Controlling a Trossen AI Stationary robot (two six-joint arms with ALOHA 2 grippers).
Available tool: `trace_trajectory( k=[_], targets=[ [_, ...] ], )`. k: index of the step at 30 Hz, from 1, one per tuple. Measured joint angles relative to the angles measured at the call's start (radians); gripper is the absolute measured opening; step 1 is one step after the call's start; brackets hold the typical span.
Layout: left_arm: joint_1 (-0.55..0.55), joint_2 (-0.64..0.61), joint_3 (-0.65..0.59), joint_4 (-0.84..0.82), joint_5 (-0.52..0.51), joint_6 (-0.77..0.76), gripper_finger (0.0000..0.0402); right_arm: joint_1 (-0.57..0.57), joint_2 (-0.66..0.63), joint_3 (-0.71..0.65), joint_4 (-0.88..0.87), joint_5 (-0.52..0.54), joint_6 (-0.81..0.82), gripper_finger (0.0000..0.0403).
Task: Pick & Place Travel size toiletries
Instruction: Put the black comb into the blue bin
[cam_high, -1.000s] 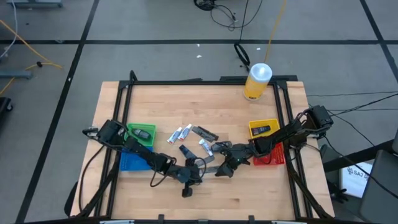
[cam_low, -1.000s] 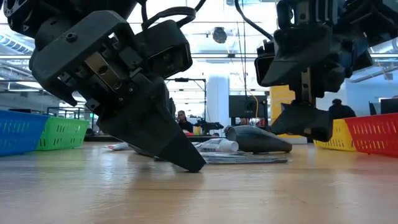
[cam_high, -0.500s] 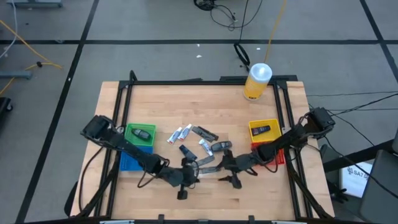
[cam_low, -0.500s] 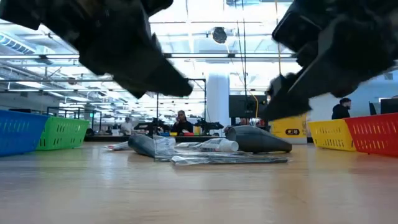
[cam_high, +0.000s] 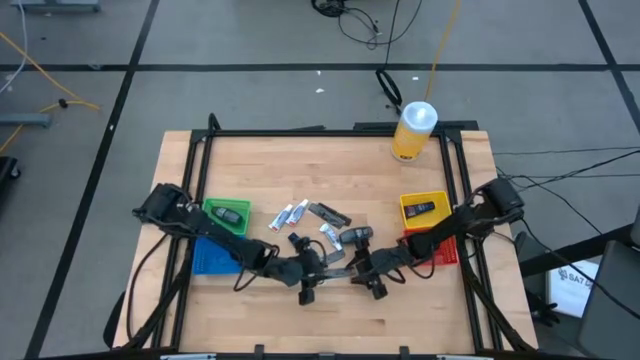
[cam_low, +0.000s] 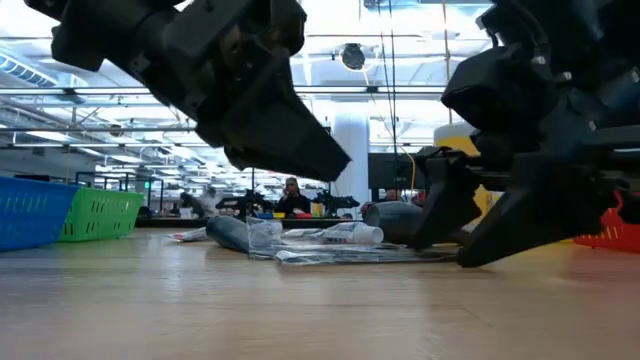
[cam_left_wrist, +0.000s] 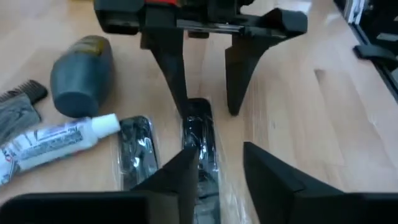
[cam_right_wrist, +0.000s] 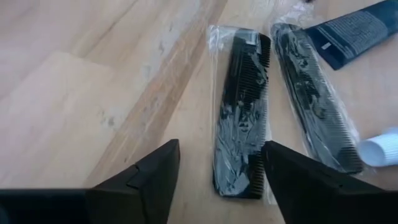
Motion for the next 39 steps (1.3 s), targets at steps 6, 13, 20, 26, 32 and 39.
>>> trace_trajectory(
  k=[6,13,20,26,32,39],
  targets=[
    [0.004,0.003,0.0,0.054,-0.006,0.161,0.0199,-0.023,0.018,0.002,-0.036,-0.012,0.059,0.0171],
    [-0.017,0.003,0.0,0.095,-0.006,0.441,0.0214,-0.029,0.02,0.001,-0.053,0.008,0.092,0.0089],
    [-0.03,0.003,0.0,0.097,-0.007,0.56,0.0214,-0.025,0.018,-0.002,0.011,0.03,0.097,0.0038],
    [-0.03,0.013,0.0,0.105,-0.024,0.567,0.0214,-0.022,0.015,-0.004,0.076,0.024,0.134,0.0016],
    [-0.031,0.08,0.001,0.103,-0.031,0.514,0.0214,-0.022,0.013,-0.004,0.085,0.024,0.175,0.0001],
    [-0.031,0.106,0.017,0.112,-0.067,0.411,0.0214,-0.018,-0.031,-0.004,0.097,0.023,0.21,0.0]
  ],
)
